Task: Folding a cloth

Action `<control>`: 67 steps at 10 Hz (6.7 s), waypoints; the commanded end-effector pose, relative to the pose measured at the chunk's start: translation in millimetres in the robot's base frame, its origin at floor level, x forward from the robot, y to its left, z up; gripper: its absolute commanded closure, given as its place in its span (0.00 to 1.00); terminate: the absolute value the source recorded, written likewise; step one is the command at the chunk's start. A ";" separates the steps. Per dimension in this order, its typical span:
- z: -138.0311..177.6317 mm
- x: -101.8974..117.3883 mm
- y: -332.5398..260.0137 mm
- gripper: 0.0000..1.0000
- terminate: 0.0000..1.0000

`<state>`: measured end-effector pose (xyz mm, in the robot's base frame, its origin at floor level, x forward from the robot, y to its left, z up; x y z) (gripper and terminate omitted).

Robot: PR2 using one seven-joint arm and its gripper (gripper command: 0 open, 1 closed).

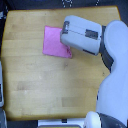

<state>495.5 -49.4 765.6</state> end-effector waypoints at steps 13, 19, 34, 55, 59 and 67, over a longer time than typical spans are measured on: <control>-24.5 23.3 257.5 1.00 0.00; -46.8 57.1 257.1 1.00 0.00; -15.5 77.3 251.8 0.00 0.00; 152.7 74.2 119.7 0.00 0.00; 155.0 81.2 12.6 0.00 0.00; 195.0 61.9 -148.8 0.00 0.00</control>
<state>578.8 -112.8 940.6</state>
